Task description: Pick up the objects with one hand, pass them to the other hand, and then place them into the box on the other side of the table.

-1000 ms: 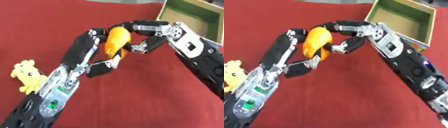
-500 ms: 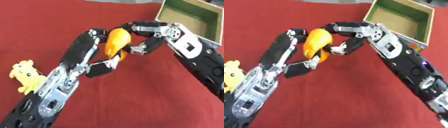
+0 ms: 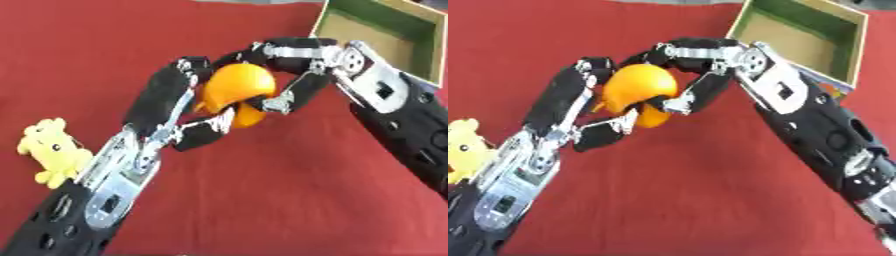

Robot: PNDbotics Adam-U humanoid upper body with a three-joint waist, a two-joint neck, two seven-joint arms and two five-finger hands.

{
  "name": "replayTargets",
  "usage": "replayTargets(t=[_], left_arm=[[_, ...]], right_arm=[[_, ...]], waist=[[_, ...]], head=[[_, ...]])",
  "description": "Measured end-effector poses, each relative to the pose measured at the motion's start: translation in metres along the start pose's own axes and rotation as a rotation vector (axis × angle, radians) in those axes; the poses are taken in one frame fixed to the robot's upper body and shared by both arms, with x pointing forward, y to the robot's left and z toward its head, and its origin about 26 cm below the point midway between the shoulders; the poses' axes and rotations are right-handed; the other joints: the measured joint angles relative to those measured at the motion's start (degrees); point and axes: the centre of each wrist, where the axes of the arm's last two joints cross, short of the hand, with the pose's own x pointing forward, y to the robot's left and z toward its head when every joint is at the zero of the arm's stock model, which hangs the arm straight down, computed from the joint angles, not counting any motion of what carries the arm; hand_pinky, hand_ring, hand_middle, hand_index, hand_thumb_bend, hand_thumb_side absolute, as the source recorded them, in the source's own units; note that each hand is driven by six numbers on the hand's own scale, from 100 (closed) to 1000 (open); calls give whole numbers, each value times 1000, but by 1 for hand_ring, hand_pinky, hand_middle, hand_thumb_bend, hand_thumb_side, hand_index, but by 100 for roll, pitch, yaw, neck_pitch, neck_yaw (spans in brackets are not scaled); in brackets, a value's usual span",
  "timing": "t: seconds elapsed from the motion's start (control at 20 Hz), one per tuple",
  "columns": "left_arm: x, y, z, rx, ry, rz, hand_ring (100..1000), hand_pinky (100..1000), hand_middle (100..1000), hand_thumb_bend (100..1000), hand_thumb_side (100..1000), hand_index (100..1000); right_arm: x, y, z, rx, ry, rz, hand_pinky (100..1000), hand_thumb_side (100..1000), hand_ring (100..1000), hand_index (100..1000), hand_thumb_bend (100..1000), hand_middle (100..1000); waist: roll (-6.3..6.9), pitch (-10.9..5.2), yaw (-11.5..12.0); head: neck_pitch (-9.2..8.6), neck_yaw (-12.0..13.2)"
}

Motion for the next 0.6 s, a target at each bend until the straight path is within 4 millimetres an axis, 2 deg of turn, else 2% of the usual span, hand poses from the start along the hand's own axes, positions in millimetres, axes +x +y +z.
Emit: replayTargets(t=[0.25, 0.4, 0.5, 0.6], left_arm=[[0, -3, -1, 15, 12, 3, 630, 602, 505, 100, 188, 535], [0, -3, -1, 22, 14, 8, 638, 609, 515, 100, 153, 591], [0, -4, 0, 23, 14, 15, 653, 627, 533, 100, 222, 653], [-1, -4, 1, 19, 11, 26, 674, 643, 562, 326, 366, 726]], right_arm=[[4, -1, 0, 26, -1, -24, 876, 161, 1000, 460, 100, 309], [5, -2, 0, 35, 0, -30, 872, 149, 1000, 453, 100, 298], [6, -2, 1, 33, 1, -33, 870, 143, 1000, 450, 100, 294], [6, -2, 3, 28, 0, -36, 867, 136, 1000, 447, 100, 289]], waist=[[-1, 0, -3], [-1, 0, -3], [1, 0, -4], [5, 0, -5]], head=[[1, -9], [3, -27], [4, -51], [6, -68]])
